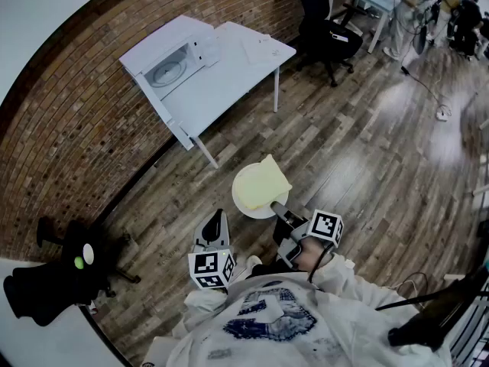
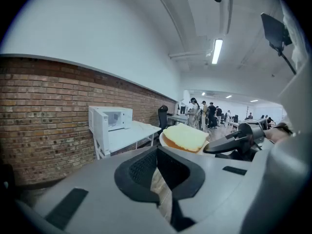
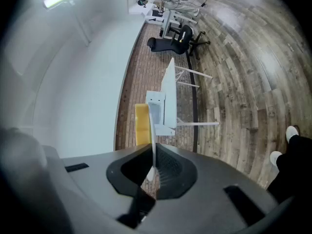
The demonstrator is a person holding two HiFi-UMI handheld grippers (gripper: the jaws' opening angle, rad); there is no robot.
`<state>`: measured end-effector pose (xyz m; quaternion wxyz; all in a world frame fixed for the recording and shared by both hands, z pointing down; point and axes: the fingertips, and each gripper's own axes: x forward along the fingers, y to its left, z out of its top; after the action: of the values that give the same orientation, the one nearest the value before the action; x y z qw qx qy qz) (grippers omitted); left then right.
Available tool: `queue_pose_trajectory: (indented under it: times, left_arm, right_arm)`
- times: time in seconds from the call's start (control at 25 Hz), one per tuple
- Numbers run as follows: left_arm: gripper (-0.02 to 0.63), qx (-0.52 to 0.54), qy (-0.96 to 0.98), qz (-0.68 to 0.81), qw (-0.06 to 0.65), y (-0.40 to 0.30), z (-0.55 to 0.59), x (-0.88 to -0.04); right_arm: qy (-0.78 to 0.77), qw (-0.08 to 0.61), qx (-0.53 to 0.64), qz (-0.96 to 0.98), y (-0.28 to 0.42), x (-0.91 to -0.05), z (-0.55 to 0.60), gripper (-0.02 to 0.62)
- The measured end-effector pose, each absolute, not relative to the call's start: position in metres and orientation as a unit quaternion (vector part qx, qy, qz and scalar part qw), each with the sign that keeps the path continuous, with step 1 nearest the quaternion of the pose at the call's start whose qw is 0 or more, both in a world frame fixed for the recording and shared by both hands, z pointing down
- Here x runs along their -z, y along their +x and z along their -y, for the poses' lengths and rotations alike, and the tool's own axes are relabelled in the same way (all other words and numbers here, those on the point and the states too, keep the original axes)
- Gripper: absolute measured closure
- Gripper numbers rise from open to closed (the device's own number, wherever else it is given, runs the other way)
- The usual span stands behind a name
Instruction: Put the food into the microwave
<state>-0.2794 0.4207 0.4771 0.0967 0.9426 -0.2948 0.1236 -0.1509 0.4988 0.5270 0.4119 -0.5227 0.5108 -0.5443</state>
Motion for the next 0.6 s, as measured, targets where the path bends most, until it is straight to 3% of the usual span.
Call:
queue_pose_trajectory:
  times: [0.28,0.6]
  left_arm:
    - [0.595,-0.13,0.941,0.298,0.097,-0.305,-0.4,-0.483]
    - [0.595,-0.117,0.93,0.331,0.11,-0.267,-0.364,-0.481]
  right_arm:
    - [-0.518,0.425,0.556,-0.493,-0.175,-0.527,-0.474,0.574]
    - [-0.509,0.394,0.56,-0.522,-0.136,-0.52,-0.434,0.574]
